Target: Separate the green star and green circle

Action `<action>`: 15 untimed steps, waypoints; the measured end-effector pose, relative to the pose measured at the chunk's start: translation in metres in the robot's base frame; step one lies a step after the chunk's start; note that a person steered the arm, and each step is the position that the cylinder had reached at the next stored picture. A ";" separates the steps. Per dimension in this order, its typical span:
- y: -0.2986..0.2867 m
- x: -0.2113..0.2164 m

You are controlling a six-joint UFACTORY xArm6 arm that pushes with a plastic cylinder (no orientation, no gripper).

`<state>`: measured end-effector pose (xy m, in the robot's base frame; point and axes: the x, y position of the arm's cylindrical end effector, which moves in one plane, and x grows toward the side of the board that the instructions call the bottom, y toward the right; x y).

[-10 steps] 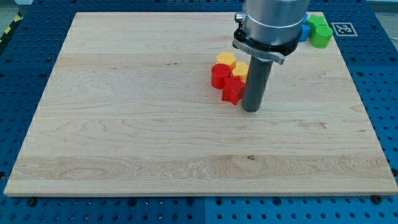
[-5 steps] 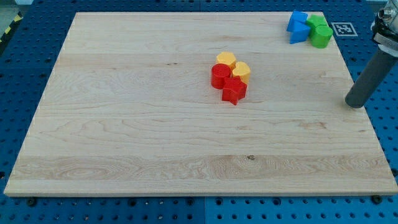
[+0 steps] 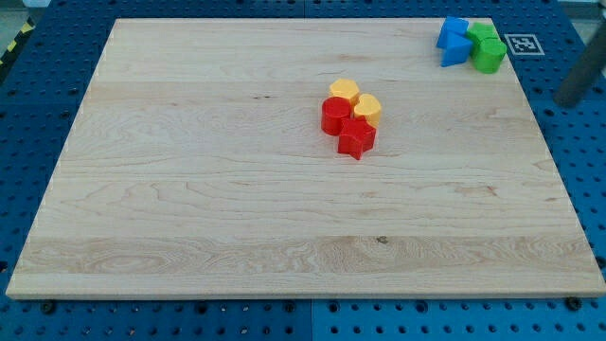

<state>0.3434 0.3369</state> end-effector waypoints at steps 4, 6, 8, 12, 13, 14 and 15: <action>-0.076 -0.151; -0.077 -0.151; -0.077 -0.145; -0.063 -0.105; -0.062 -0.127; -0.062 -0.121; -0.059 -0.091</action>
<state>0.2520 0.2775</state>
